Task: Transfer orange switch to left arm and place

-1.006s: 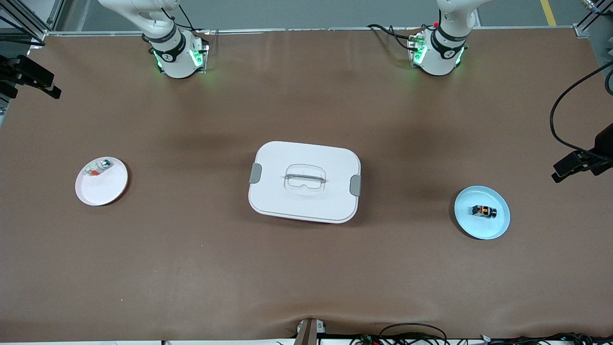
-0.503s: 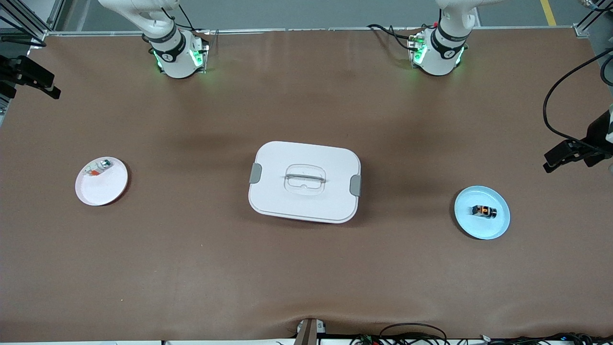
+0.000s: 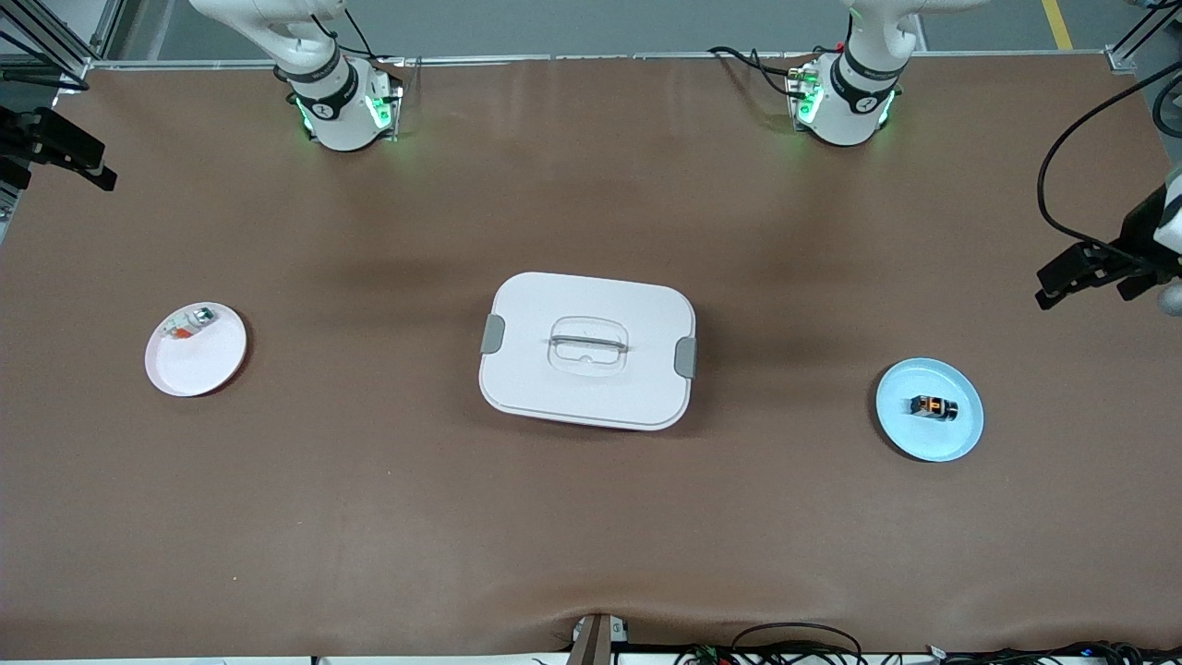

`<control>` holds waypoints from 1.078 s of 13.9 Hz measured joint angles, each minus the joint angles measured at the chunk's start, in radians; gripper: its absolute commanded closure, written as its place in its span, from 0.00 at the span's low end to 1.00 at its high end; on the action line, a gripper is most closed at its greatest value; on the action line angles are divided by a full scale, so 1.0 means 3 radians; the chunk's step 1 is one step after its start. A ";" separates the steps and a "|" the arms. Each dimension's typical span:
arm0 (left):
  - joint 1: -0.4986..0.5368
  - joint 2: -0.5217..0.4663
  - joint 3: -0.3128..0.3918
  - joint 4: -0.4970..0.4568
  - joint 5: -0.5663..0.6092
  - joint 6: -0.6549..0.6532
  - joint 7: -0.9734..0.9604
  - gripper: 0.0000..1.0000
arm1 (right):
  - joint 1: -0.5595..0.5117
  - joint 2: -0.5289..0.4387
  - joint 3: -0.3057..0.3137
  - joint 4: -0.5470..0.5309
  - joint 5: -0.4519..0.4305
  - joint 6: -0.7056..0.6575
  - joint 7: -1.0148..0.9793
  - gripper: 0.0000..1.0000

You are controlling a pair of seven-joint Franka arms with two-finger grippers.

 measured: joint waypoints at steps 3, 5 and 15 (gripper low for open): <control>-0.0012 -0.0098 0.0008 0.0030 0.0000 -0.0161 0.0000 0.00 | 0.0000 0.0000 0.0000 -0.0001 -0.0001 -0.0001 0.0000 0.00; -0.0011 -0.0168 0.0016 0.0041 0.0000 -0.0287 0.0000 0.00 | 0.0000 0.0000 0.0000 -0.0002 -0.0001 -0.0004 0.0000 0.00; -0.0044 -0.0331 -0.0011 0.0062 -0.0003 -0.0583 0.0000 0.00 | 0.0006 -0.0001 0.0004 -0.0002 0.0000 -0.0018 0.0000 0.00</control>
